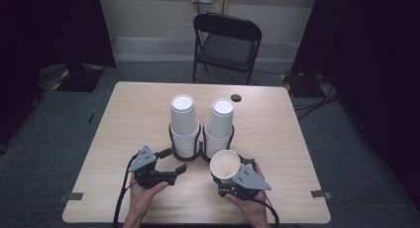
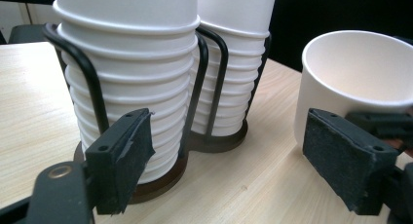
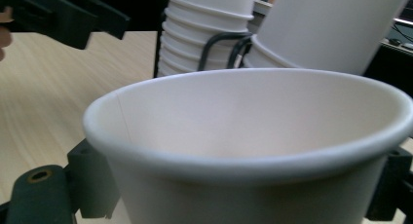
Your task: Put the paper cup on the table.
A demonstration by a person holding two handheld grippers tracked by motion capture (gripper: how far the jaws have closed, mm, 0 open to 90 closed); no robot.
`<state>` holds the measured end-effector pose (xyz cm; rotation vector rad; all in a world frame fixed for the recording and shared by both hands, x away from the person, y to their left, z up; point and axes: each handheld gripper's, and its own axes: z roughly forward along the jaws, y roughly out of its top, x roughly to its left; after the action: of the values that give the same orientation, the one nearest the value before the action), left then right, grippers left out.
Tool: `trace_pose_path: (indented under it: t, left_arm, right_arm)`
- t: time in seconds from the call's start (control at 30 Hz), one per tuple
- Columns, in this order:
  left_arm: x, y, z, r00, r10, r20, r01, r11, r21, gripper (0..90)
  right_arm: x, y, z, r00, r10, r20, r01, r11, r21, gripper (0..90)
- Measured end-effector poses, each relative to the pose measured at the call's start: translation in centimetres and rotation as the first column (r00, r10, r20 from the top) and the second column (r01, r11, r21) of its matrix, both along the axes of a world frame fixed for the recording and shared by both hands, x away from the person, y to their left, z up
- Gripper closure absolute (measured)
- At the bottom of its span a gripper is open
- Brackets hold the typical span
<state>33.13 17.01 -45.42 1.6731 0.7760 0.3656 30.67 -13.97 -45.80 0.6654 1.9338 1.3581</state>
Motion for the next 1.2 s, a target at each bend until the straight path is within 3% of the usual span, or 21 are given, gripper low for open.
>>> trace_pose_path:
  t: [0.17, 0.33, 0.63, 0.83, 1.0, 1.1, 1.2]
  left_arm:
    - [-0.1, 0.5, -1.1, 0.9994, 0.035, 0.001, -0.035, 0.9992, 0.020, 17.4]
    - [-0.7, 1.2, -2.3, 0.9955, 0.094, 0.014, -0.094, 0.9956, -0.006, 15.3]
    - [-1.2, 1.5, -3.3, 0.9825, 0.172, 0.072, -0.173, 0.9847, 0.016, 15.3]
    - [-1.8, 1.7, -3.6, 0.9719, 0.226, 0.065, -0.228, 0.9736, 0.017, 15.3]
    - [-1.8, 2.1, -4.2, 0.9687, 0.242, 0.057, -0.242, 0.9702, 0.002, 15.3]
    - [-1.8, 2.1, -4.2, 0.9722, 0.228, 0.054, -0.229, 0.9734, 0.012, 15.5]
    - [-2.0, 2.1, -4.2, 0.9655, 0.250, 0.073, -0.253, 0.9670, 0.033, 15.6]
  right_arm:
    - [0.6, -1.2, 0.0, 0.9993, -0.030, -0.022, 0.031, 0.999, 0.034, 11.9]
    - [1.3, -2.3, 0.0, 0.9978, -0.059, -0.032, 0.061, 0.996, 0.066, 11.9]
    - [2.3, -4.0, 1.2, 0.9937, -0.107, -0.033, 0.110, 0.986, 0.129, 11.8]
    - [3.6, -5.1, 1.6, 0.9911, -0.130, -0.032, 0.133, 0.978, 0.158, 11.8]
    - [4.7, -6.0, 1.9, 0.9868, -0.157, -0.039, 0.162, 0.971, 0.177, 11.8]
    - [5.9, -6.6, 2.0, 0.9843, -0.159, -0.075, 0.172, 0.962, 0.212, 11.8]
    - [6.7, -6.7, 2.5, 0.9834, -0.166, -0.072, 0.178, 0.958, 0.225, 11.8]
